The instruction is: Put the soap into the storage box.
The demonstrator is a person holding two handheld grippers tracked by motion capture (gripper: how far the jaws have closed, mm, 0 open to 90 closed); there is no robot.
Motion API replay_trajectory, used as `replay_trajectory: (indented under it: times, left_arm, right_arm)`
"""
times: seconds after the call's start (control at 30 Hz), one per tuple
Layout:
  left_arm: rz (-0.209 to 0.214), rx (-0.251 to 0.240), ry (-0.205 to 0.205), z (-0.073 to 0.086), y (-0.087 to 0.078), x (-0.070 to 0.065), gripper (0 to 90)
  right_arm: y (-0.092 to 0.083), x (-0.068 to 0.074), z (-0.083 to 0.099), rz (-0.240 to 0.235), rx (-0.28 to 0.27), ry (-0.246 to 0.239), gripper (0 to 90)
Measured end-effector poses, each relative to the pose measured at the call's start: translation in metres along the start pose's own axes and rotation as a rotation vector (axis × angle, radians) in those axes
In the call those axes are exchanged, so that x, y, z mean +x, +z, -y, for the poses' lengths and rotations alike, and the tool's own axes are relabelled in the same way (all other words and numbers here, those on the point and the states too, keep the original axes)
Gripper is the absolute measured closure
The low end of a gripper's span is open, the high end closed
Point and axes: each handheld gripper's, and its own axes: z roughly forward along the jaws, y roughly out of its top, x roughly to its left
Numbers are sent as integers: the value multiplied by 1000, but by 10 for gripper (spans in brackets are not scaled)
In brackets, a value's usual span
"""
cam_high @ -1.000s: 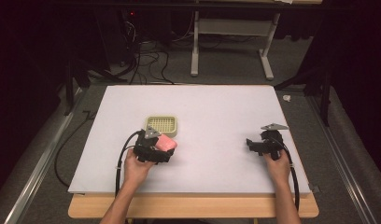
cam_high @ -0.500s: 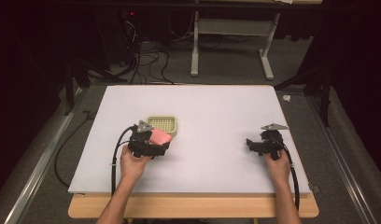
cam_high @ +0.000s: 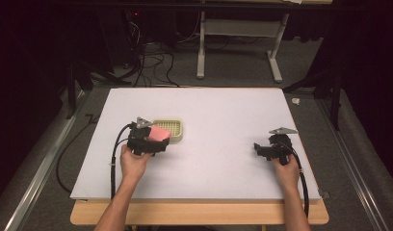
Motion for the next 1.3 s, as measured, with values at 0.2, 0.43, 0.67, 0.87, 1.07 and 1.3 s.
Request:
replay_trajectory:
  times: [0.2,0.43,0.67,0.87,1.07,1.3]
  left_arm:
    - [-10,11,-6,-8,4,5,138]
    - [-30,19,-18,-21,12,9,138]
    - [-38,25,-27,-29,21,10,138]
    - [-58,44,-27,-34,31,11,138]
    - [-61,43,-39,-37,38,11,138]
    - [-70,52,-64,-36,47,14,138]
  right_arm:
    - [0,0,0,0,0,0,154]
    - [0,0,0,0,0,0,154]
    - [0,0,0,1,0,-1,154]
    - [0,0,0,0,0,0,154]
    - [0,0,0,1,-1,-1,154]
    - [0,0,0,1,-1,-1,154]
